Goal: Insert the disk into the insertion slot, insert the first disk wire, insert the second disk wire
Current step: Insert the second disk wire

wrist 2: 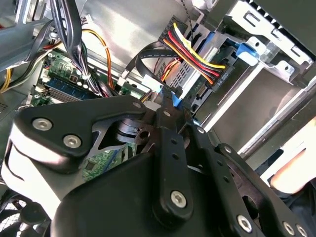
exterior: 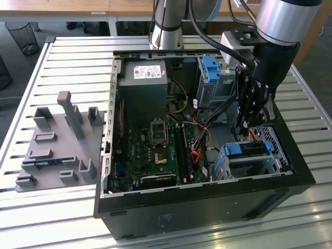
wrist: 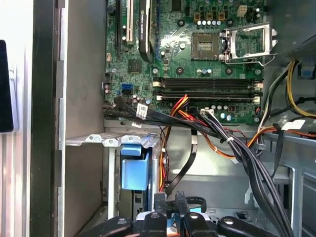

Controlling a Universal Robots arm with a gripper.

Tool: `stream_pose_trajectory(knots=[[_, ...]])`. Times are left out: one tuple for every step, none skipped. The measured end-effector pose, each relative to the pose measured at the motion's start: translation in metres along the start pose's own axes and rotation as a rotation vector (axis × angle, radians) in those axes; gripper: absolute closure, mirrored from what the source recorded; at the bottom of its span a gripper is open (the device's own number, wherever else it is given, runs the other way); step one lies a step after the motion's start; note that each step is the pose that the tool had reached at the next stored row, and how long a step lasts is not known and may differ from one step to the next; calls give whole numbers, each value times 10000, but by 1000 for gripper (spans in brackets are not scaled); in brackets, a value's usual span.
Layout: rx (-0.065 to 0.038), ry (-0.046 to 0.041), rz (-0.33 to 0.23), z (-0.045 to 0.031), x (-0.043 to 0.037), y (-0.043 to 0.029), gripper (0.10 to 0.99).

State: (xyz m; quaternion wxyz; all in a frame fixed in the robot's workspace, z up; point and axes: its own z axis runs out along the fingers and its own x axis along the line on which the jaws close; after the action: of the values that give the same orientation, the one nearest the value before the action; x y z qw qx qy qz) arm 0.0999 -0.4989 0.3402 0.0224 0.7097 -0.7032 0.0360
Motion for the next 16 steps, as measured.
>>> stream_pose_trajectory(knots=[[0,0,0,-33,3,-1,863],[0,2,0,-52,4,-1,863],[0,3,0,-66,6,-1,863],[0,6,-1,-71,6,-1,863],[-1,11,-1,-71,6,-1,863],[0,22,-1,-71,8,-1,863],[0,26,-1,-71,9,-1,863],[-1,27,-1,-68,11,-1,863],[-1,27,0,-63,11,-1,863],[0,26,-1,-56,10,-2,863],[0,27,-1,-48,9,-3,863],[0,23,-1,-39,9,-4,863],[0,20,-1,-31,8,-4,863],[-1,18,0,-24,8,-4,863],[-1,18,-1,-19,7,-5,863],[0,20,-1,-17,7,-6,863]])
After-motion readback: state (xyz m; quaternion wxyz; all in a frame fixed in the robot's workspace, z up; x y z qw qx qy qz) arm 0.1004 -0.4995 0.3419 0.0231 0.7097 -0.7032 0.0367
